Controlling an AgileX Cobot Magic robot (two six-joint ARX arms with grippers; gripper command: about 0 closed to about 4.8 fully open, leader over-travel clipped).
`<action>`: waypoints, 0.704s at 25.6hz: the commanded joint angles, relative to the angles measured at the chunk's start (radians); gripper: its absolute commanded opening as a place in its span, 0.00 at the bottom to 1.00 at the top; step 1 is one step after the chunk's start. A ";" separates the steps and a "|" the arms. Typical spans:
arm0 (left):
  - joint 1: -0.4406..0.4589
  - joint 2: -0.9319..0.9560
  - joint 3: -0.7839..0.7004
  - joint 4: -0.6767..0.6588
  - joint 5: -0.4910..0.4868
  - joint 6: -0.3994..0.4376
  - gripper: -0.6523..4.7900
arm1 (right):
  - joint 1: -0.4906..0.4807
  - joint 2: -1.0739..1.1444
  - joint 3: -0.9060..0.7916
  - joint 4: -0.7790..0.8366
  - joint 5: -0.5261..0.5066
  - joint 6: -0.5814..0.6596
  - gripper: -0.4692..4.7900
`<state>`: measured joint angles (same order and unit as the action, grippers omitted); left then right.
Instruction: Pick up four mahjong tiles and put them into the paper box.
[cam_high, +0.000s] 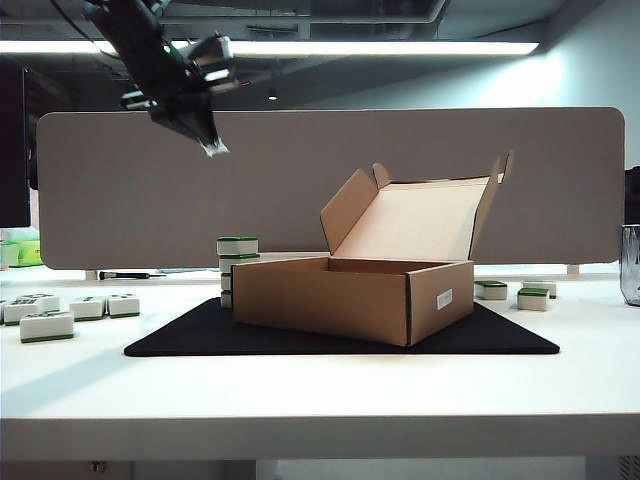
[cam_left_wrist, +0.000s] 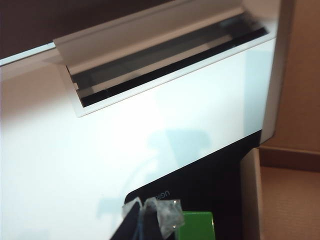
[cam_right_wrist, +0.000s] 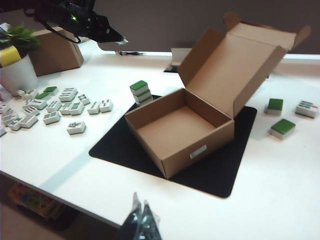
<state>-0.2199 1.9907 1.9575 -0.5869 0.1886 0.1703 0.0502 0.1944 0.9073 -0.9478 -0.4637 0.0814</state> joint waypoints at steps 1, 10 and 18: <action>-0.018 0.035 0.019 -0.034 -0.020 0.022 0.11 | 0.000 0.002 -0.004 -0.004 0.002 0.000 0.09; -0.075 0.068 0.019 -0.143 -0.079 0.039 0.19 | 0.000 0.002 -0.005 -0.014 0.002 0.000 0.09; -0.075 0.085 0.019 -0.153 -0.106 -0.007 0.81 | 0.000 0.002 -0.005 -0.024 -0.003 0.000 0.09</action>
<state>-0.2932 2.0689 1.9717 -0.7383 0.0845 0.1764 0.0502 0.1940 0.9009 -0.9764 -0.4644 0.0814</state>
